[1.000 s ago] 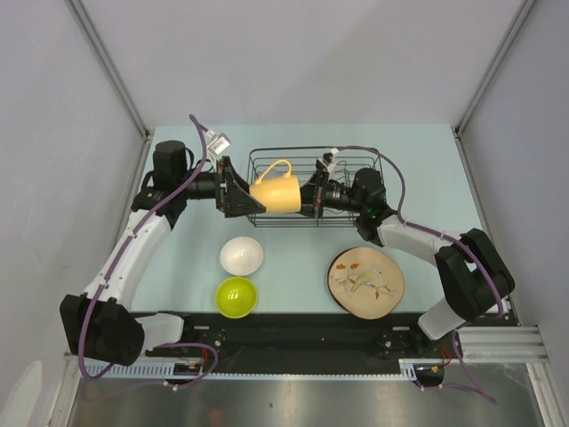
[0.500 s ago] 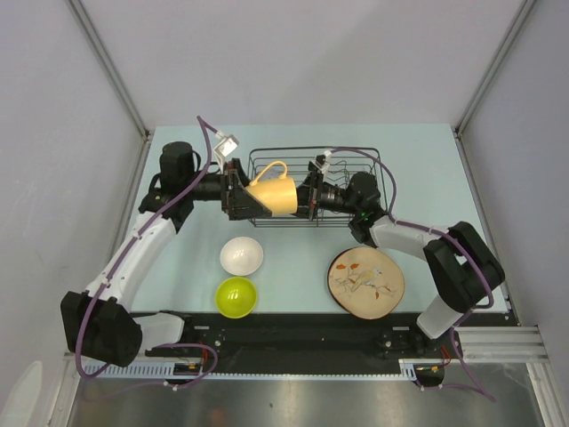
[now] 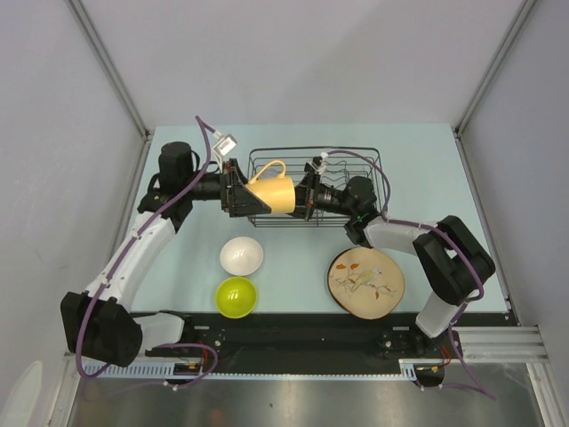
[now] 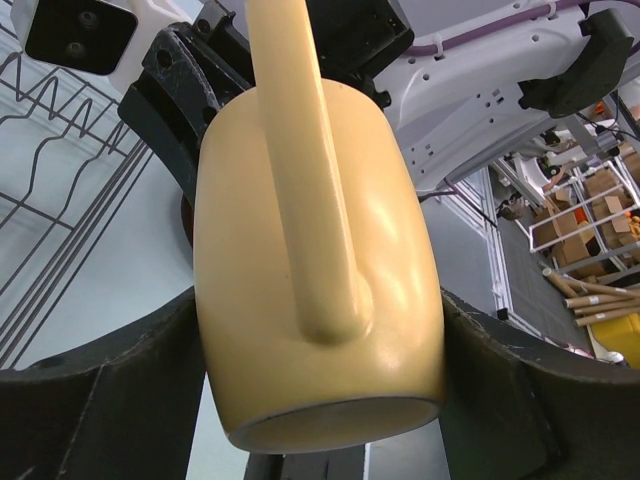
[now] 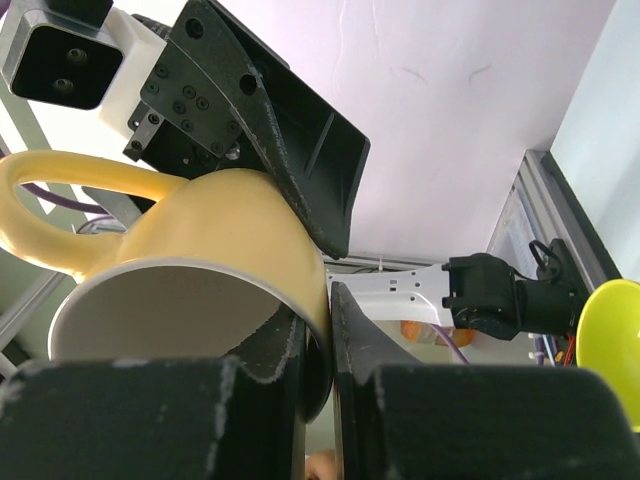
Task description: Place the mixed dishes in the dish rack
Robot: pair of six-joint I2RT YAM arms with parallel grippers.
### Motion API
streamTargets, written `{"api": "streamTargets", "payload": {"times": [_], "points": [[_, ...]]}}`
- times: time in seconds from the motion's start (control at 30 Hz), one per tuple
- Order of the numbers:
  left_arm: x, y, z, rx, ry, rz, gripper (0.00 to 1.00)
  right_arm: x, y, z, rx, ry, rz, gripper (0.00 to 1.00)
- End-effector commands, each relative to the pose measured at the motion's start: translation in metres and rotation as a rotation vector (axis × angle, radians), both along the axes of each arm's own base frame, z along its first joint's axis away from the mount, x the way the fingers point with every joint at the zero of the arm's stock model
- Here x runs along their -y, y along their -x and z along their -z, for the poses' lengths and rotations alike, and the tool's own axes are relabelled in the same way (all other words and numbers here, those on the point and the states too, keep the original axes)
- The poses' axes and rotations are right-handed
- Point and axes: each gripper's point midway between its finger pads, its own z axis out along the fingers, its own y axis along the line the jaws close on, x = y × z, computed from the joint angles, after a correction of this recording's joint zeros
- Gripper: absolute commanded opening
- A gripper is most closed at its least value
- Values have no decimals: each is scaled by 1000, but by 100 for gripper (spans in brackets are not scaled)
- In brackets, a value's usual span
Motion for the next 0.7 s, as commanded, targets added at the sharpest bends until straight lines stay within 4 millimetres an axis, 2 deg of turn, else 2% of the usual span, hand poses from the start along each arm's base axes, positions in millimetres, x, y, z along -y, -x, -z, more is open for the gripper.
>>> {"api": "streamTargets", "payload": {"times": [0.0,0.07,0.1,0.17,0.2,0.23,0.3,0.33,0.47,0.5,0.53,0.57,0.6,0.63,0.67], "points": [[2,4,-12,83,5,13,10,-5,12,-26,85,-75,-29,6],[1,3,-9,85,-13,1,0,-4,14,-26,91,-66,-37,15],[0,2,-10,92,-17,-3,0,-3,13,-24,89,-55,-36,23],[-1,2,-10,98,-23,-4,0,0,11,-19,96,-19,-30,31],[-1,1,-11,98,-25,-8,0,2,9,-18,99,-2,-24,39],[-2,2,-12,103,-25,-6,0,2,6,-9,63,40,-20,43],[-4,0,-17,110,-22,-12,0,10,1,-6,98,80,5,50],[-5,0,-20,115,-20,-13,0,12,-2,5,63,124,9,52],[-14,-5,-26,119,-18,-35,0,30,-9,21,57,214,27,59],[-17,-7,-29,129,-23,-47,0,40,-15,21,101,237,55,61],[-19,-11,-28,155,-36,-54,0,48,-16,35,48,294,57,61],[-24,-17,-21,127,-64,-85,0,55,-18,41,49,324,69,61],[-26,-23,-22,145,-85,-106,0,74,-24,49,-2,376,108,61],[-29,-32,-17,190,-125,-129,0,84,-27,54,38,411,132,61],[-33,-44,-1,151,-189,-181,1,94,-32,54,41,434,170,61]]}}
